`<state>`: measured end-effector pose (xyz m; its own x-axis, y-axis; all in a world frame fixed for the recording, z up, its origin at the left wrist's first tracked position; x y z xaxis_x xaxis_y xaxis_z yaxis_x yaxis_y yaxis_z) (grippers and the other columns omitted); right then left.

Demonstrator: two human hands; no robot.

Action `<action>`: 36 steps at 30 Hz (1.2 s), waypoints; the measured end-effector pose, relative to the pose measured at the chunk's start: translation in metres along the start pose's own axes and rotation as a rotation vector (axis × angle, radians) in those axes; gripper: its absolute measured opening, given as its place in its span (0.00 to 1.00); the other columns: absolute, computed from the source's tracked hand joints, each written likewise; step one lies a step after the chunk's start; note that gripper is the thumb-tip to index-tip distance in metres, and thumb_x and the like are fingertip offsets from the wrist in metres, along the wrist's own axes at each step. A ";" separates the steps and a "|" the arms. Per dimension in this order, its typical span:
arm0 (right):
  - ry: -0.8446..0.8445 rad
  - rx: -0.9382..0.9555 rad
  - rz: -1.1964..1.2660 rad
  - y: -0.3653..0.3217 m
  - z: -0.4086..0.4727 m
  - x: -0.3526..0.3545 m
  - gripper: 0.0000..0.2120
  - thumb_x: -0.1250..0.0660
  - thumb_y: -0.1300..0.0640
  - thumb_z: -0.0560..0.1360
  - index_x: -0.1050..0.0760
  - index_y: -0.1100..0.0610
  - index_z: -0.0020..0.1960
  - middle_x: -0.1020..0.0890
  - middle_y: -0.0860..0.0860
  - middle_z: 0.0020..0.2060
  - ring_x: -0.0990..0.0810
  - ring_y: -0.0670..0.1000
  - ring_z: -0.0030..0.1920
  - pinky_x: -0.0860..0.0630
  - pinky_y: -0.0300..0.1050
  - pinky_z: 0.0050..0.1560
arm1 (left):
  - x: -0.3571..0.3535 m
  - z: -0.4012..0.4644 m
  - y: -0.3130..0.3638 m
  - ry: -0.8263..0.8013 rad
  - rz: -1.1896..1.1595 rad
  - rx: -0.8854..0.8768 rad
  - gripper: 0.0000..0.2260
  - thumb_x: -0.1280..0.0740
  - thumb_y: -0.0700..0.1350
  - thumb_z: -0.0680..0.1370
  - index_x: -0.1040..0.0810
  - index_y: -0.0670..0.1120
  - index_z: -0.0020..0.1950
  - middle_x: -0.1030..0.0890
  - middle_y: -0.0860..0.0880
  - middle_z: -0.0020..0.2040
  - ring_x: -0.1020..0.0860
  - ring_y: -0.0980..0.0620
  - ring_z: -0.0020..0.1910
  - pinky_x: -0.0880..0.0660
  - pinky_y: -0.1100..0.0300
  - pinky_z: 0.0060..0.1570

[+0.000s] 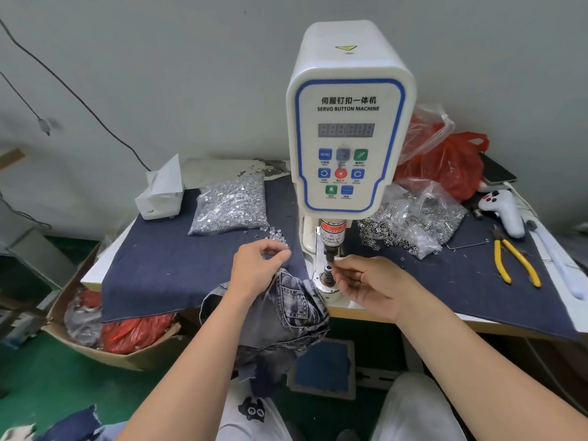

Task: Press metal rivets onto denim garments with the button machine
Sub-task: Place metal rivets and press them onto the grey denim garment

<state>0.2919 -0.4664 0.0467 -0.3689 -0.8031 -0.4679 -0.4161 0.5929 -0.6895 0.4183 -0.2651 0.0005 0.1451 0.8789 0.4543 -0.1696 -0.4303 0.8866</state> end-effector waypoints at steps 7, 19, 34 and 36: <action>-0.010 0.020 0.014 0.001 0.002 -0.001 0.04 0.31 0.67 0.78 0.20 0.68 0.49 0.17 0.56 0.34 0.20 0.47 0.30 0.21 0.37 0.29 | 0.011 -0.020 0.010 -0.100 -0.047 -0.046 0.07 0.22 0.45 0.77 0.13 0.58 0.45 0.13 0.63 0.46 0.16 0.64 0.46 0.23 0.63 0.52; 0.077 0.155 -0.186 -0.005 0.002 0.017 0.06 0.27 0.63 0.76 0.15 0.66 0.49 0.17 0.56 0.35 0.21 0.47 0.30 0.21 0.37 0.32 | -0.009 -0.038 0.037 -0.209 -0.073 -0.130 0.04 0.22 0.47 0.77 0.12 0.57 0.45 0.19 0.64 0.31 0.32 0.62 0.27 0.33 0.74 0.32; 0.202 0.197 -0.235 0.002 0.006 0.052 0.06 0.29 0.62 0.78 0.15 0.64 0.50 0.17 0.54 0.33 0.21 0.47 0.29 0.23 0.37 0.31 | -0.037 -0.043 0.048 -0.228 -0.043 -0.047 0.05 0.23 0.50 0.79 0.15 0.56 0.43 0.14 0.63 0.45 0.19 0.57 0.39 0.27 0.68 0.44; 0.189 0.194 -0.235 0.003 0.008 0.052 0.06 0.29 0.62 0.78 0.15 0.64 0.51 0.17 0.54 0.33 0.21 0.47 0.29 0.23 0.38 0.31 | -0.035 -0.044 0.050 -0.226 -0.004 -0.065 0.05 0.24 0.50 0.79 0.15 0.56 0.43 0.14 0.62 0.46 0.20 0.57 0.39 0.26 0.65 0.44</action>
<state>0.2778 -0.5072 0.0160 -0.4367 -0.8802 -0.1858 -0.3492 0.3561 -0.8667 0.3621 -0.3080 0.0247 0.3588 0.8092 0.4651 -0.2298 -0.4064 0.8843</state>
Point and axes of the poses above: each hand's wrist, its own z-axis towards the middle knuckle, its own x-axis out of the back of the hand, y = z × x, the point moved 2 cm from there along z, towards the middle knuckle
